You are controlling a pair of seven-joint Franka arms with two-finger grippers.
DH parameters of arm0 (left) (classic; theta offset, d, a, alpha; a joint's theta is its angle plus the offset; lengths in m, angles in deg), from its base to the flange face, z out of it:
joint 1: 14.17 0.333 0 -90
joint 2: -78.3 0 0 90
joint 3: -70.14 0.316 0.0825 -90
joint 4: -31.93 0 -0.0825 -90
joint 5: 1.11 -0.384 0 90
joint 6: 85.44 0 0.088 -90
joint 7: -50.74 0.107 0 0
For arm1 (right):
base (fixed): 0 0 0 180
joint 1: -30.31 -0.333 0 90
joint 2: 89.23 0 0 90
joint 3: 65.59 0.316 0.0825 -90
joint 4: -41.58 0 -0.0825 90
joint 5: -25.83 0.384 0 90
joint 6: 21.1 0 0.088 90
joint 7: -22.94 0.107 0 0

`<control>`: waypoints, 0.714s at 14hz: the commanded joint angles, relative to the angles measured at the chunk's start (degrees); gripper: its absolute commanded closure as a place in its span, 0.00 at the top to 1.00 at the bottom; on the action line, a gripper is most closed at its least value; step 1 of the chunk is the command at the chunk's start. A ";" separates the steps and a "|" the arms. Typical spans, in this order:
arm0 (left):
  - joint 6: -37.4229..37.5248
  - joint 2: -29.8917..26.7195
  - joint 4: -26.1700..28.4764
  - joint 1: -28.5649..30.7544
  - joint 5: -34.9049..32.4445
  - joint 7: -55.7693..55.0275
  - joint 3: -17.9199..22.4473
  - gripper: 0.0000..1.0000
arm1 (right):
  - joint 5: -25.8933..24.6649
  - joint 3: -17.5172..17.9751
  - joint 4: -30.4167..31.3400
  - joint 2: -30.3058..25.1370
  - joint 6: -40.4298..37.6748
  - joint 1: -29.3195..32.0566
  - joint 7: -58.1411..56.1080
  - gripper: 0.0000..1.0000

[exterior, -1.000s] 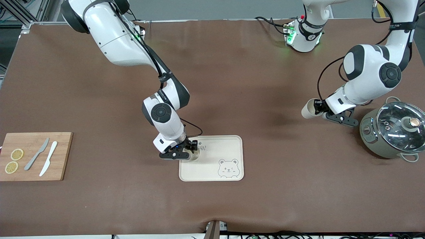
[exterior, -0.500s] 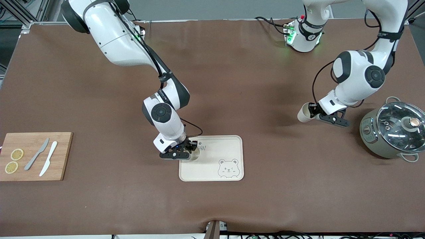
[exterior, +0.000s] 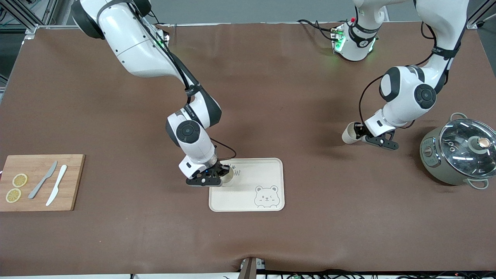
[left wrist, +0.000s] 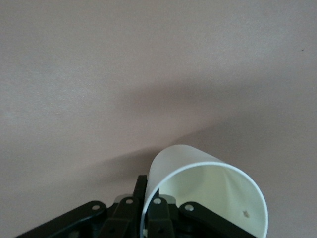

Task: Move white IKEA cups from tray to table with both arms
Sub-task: 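Carry the cup toward the cutting board while the left gripper lowers its cup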

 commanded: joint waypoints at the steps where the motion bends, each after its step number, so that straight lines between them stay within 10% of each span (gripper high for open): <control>1: -2.92 1.06 0.46 0.06 -0.61 1.08 -0.40 0.00 | -0.64 -0.19 -1.40 -0.90 -1.31 -0.11 0.75 0.00; 10: -6.17 4.14 0.28 0.59 -5.19 0.99 -0.14 0.00 | 1.46 0.24 -2.01 -16.02 -25.81 12.44 -25.66 0.00</control>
